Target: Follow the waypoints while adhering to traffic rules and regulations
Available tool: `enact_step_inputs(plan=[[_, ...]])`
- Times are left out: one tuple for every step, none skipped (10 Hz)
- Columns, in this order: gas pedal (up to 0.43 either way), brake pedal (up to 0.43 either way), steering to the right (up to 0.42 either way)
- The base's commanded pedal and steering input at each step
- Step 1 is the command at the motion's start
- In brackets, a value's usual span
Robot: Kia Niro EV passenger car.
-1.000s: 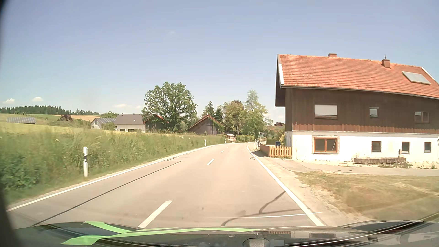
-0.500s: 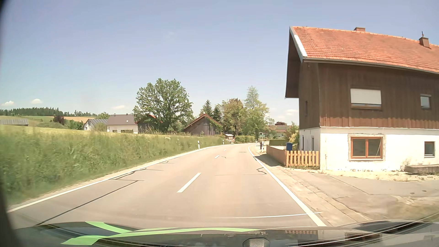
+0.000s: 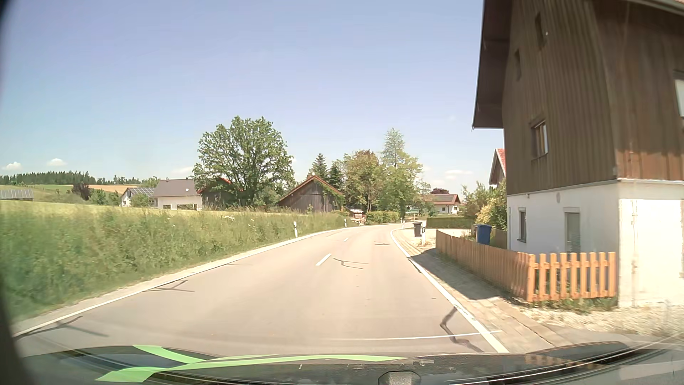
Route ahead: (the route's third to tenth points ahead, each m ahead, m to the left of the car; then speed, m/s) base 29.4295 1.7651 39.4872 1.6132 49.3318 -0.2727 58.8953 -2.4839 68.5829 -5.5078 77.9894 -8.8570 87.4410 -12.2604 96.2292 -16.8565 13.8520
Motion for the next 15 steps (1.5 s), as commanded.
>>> enact_step_inputs(plan=[[0.11, 0.0, -0.004], [0.11, 0.0, -0.004], [0.11, 0.0, -0.003], [0.11, 0.0, -0.002], [0.11, 0.0, -0.002], [0.11, 0.0, -0.001], [0.11, 0.0, 0.0], [0.11, 0.0, 0.001], [0.13, 0.0, 0.003], [0.13, 0.0, 0.004], [0.15, 0.0, 0.003], [0.15, 0.0, 0.004], [0.15, 0.0, 0.004], [0.138, 0.0, 0.005], [0.13, 0.0, 0.007]])
